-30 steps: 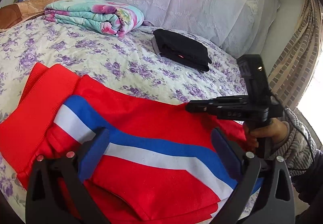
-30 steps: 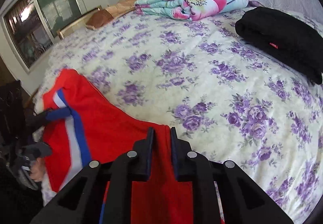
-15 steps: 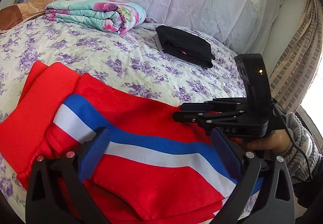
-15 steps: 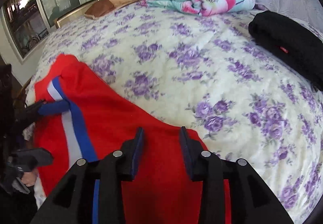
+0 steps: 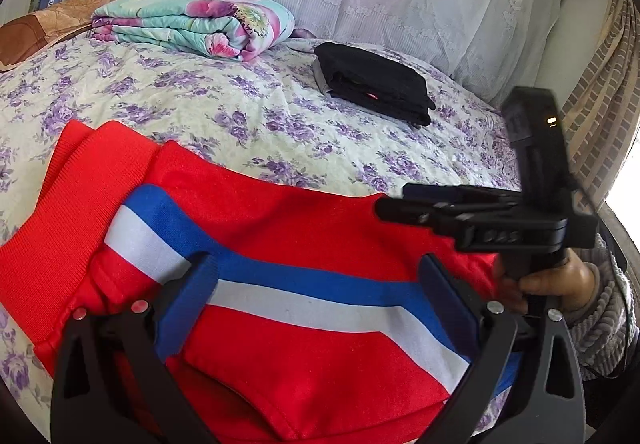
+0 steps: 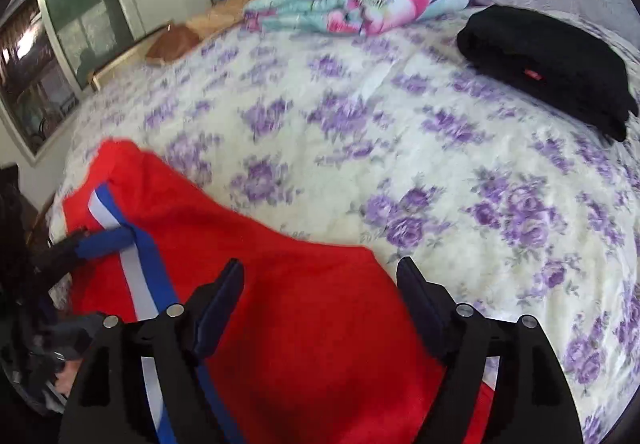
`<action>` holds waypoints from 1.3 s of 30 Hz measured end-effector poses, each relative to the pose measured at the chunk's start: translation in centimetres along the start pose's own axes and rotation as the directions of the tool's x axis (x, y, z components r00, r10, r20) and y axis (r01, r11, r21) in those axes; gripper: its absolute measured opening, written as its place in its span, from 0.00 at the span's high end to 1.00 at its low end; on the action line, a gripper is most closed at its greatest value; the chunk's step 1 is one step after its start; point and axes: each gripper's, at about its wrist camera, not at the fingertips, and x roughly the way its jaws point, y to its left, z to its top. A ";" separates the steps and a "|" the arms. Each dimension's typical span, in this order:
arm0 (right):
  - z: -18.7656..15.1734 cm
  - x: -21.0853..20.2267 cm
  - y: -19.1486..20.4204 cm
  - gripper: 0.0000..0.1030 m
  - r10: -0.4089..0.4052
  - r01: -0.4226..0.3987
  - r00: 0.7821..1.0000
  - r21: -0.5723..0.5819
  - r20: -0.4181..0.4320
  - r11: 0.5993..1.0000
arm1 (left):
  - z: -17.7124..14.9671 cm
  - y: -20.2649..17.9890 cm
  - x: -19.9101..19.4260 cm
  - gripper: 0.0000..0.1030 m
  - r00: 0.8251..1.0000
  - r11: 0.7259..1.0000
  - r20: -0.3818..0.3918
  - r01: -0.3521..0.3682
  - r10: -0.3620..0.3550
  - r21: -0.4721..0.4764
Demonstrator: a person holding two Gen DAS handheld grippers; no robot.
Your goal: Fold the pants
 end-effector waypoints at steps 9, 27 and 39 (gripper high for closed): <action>-8.2 -11.6 -3.8 0.04 -0.111 0.076 0.973 0.172 0.203 0.982 | 3.1 0.1 -5.6 0.05 0.976 0.984 0.128 -0.180 0.177 0.011; -12.3 -9.9 -7.6 0.04 -0.088 0.021 0.983 0.378 0.161 0.926 | -0.1 1.3 -0.9 0.05 0.840 0.838 -0.028 -0.538 0.542 0.090; -13.1 -12.2 -7.1 0.04 -0.155 0.055 0.962 0.398 0.224 0.916 | 1.5 -4.5 -6.8 0.04 0.914 0.924 0.183 -0.377 0.361 0.059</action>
